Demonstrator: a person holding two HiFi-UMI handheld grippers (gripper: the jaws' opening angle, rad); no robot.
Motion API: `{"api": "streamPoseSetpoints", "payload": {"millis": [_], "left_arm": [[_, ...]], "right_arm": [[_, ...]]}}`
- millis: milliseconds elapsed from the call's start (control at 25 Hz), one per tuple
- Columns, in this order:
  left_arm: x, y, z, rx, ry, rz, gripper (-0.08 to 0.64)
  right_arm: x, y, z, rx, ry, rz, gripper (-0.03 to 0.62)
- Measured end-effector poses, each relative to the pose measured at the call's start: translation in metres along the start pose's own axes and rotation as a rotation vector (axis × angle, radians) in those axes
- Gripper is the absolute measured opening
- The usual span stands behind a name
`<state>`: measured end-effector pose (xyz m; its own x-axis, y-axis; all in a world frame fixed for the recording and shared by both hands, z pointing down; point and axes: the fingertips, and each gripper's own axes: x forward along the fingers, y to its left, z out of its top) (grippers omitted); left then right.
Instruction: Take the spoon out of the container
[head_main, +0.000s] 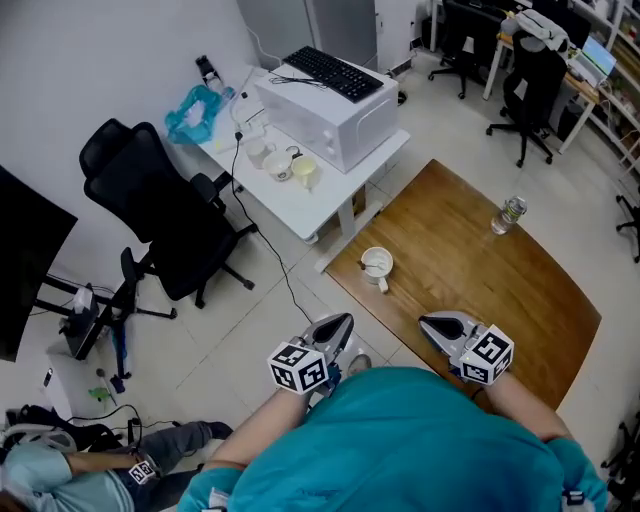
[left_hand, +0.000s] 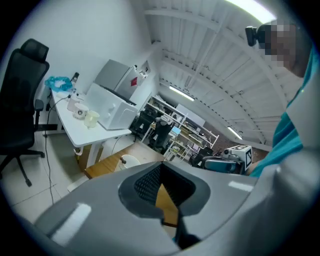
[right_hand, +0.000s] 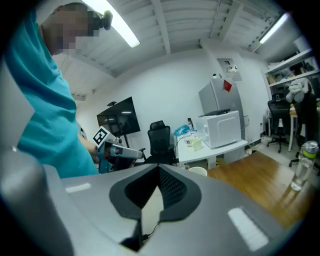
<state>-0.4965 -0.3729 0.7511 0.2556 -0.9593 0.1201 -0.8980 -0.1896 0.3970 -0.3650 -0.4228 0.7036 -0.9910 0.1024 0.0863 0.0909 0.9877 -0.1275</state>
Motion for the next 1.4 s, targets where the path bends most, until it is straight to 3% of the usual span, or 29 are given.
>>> {"api": "streamPoseSetpoints", "payload": {"millis": [120,280,400,480,800,960,1240,1400], "left_arm": [[0.027,0.062,0.012,-0.129,0.097,-0.018,0.004],[0.072,0.154,0.066,-0.398,0.235,-0.076,0.144],[0.109,0.192,0.056,-0.607,0.332,-0.067,0.248],[0.129,0.202,0.051,-0.685,0.38,-0.057,0.276],[0.159,0.201,0.01,-0.688,0.552,-0.001,0.276],[0.156,0.206,0.003,-0.665,0.6,0.039,0.209],[0.151,0.208,0.012,-0.615,0.622,0.064,0.126],[0.14,0.202,0.039,-0.585,0.577,0.038,0.052]], "right_arm": [[0.035,-0.017,0.023,0.028,0.018,-0.078,0.002],[0.11,-0.045,0.085,0.075,0.08,-0.174,0.002],[0.123,-0.054,0.094,0.095,0.11,-0.221,0.002],[0.122,-0.058,0.095,0.111,0.125,-0.249,0.002],[0.102,-0.053,0.082,0.123,0.127,-0.317,0.002],[0.098,-0.052,0.082,0.133,0.127,-0.337,0.002],[0.104,-0.051,0.083,0.144,0.13,-0.334,0.002],[0.107,-0.052,0.092,0.141,0.123,-0.329,0.002]]}}
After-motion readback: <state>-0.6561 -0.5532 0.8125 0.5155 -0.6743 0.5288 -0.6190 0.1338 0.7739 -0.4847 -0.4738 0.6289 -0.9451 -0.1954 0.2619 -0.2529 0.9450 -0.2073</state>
